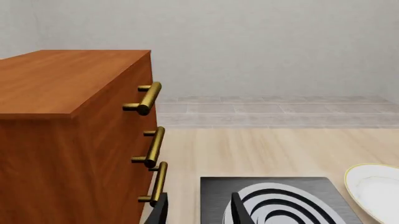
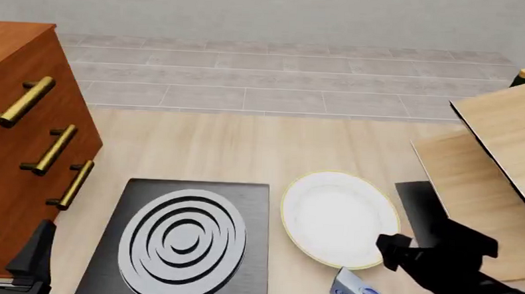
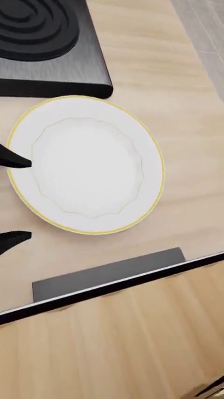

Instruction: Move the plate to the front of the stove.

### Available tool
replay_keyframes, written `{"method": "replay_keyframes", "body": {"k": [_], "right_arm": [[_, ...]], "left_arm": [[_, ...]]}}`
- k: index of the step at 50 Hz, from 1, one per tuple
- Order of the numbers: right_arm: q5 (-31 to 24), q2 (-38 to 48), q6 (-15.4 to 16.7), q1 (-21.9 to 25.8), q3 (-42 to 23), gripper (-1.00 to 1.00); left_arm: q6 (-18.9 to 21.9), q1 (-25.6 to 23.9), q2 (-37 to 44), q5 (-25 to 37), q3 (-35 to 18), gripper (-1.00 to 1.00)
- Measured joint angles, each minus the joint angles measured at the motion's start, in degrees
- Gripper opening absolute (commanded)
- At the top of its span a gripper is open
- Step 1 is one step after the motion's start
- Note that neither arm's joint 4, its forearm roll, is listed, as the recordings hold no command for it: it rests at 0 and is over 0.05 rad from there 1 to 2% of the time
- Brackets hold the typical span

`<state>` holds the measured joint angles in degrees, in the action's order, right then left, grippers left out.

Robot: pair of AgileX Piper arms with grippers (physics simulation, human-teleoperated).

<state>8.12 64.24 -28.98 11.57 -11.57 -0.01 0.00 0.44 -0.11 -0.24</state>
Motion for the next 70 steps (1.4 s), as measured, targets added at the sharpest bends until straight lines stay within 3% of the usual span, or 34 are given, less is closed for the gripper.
{"method": "replay_keyframes", "body": {"k": [27,70], "right_arm": [[9.85,10.16,-4.13,0.30,1.54,1.00],[17.58,18.88,-6.02,1.12,2.22,1.00]], "left_arm": [[0.00,0.00,0.00,0.00,0.00,1.00],[0.00,0.00,0.00,0.00,0.00,1.00]]}}
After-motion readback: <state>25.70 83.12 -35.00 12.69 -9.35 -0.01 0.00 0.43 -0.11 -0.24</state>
